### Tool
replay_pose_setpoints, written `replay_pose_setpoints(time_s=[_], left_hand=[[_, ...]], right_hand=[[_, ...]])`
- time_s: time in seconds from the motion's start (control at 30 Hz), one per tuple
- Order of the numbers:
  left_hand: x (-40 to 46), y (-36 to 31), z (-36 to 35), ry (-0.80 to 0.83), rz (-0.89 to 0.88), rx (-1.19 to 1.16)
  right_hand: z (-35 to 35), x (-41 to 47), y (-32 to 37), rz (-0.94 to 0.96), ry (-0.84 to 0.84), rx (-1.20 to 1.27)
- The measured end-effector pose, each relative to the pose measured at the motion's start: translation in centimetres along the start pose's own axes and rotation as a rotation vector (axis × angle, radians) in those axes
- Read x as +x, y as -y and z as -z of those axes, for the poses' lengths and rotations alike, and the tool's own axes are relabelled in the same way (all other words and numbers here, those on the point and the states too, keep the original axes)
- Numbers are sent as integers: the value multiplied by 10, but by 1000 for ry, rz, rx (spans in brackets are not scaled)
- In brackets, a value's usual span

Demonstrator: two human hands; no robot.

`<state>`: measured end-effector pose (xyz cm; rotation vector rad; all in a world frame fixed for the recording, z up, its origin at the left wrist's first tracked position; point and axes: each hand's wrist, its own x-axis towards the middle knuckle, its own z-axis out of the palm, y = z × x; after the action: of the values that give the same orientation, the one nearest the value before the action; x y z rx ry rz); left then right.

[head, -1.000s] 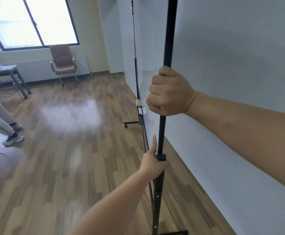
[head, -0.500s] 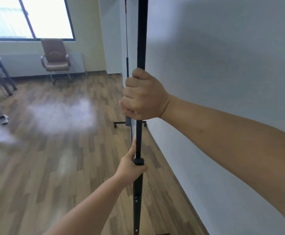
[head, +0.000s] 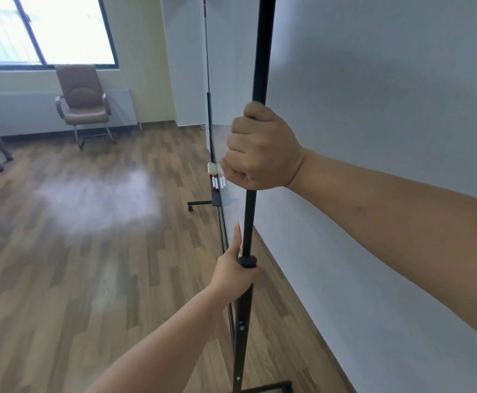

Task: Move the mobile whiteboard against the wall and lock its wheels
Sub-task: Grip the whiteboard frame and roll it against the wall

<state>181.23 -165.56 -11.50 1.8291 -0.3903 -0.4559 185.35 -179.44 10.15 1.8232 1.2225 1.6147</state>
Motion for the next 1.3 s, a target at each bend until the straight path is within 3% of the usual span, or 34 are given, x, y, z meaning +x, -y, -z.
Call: replay_pose_setpoints(time_s=[0.63,1.3], left_hand=[[348,-9,147,53,7,19],[724,-19,277,-32,66,13]], right_hand=[[-339,-65,-159,70,-14,66],[-697,-145,-341,105,-7,28]])
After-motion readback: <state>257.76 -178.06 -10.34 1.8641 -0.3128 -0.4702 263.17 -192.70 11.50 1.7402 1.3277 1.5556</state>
